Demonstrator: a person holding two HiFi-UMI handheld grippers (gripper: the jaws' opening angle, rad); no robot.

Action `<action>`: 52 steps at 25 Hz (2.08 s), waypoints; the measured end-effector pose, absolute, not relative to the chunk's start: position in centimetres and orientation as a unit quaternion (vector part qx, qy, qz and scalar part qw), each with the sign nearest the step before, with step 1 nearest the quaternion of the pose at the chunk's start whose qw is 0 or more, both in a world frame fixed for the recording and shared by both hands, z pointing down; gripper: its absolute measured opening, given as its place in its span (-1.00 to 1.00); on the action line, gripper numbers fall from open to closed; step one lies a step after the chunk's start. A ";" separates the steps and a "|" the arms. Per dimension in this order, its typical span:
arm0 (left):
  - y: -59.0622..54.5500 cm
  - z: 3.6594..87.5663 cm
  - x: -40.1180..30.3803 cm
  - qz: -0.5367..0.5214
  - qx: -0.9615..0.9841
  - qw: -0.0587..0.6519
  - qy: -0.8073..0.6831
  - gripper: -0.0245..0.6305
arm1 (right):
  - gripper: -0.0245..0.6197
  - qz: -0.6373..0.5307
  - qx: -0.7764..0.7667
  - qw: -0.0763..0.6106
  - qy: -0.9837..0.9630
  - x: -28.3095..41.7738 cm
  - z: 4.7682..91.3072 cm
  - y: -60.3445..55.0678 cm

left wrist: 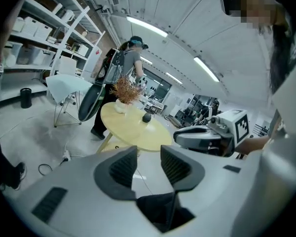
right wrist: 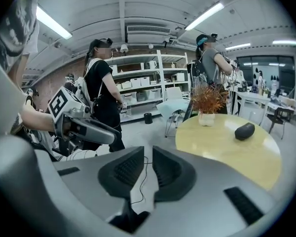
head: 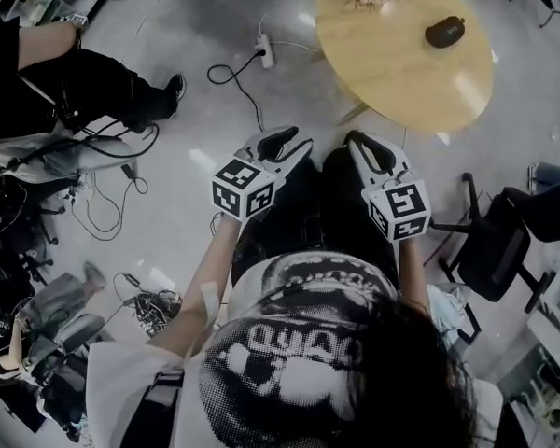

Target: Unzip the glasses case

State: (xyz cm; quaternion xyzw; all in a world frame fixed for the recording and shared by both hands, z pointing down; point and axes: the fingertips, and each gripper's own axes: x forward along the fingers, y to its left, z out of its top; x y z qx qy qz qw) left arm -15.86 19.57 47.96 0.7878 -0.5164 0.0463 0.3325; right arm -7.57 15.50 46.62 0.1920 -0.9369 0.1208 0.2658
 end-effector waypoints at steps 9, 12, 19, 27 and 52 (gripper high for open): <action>21.6 46.6 -16.8 0.028 0.769 0.317 -0.554 -0.75 | -0.96 0.114 0.178 0.282 -0.936 -8.1 46.0 16.2; 22.0 46.6 -16.3 0.034 0.767 0.319 -0.556 -0.80 | -0.96 0.119 0.165 0.286 -0.936 -7.9 46.0 16.5; 22.8 46.5 -13.6 0.043 0.766 0.320 -0.556 -0.83 | -0.96 0.121 0.135 0.287 -0.941 -6.0 46.5 17.6; 24.0 45.2 -8.1 0.066 0.773 0.304 -0.552 -0.83 | -0.94 0.129 0.135 0.270 -0.945 -0.9 45.9 19.1; 26.6 45.1 5.4 0.118 0.793 0.279 -0.528 -0.83 | -0.94 0.091 0.112 0.294 -0.945 13.1 47.6 21.7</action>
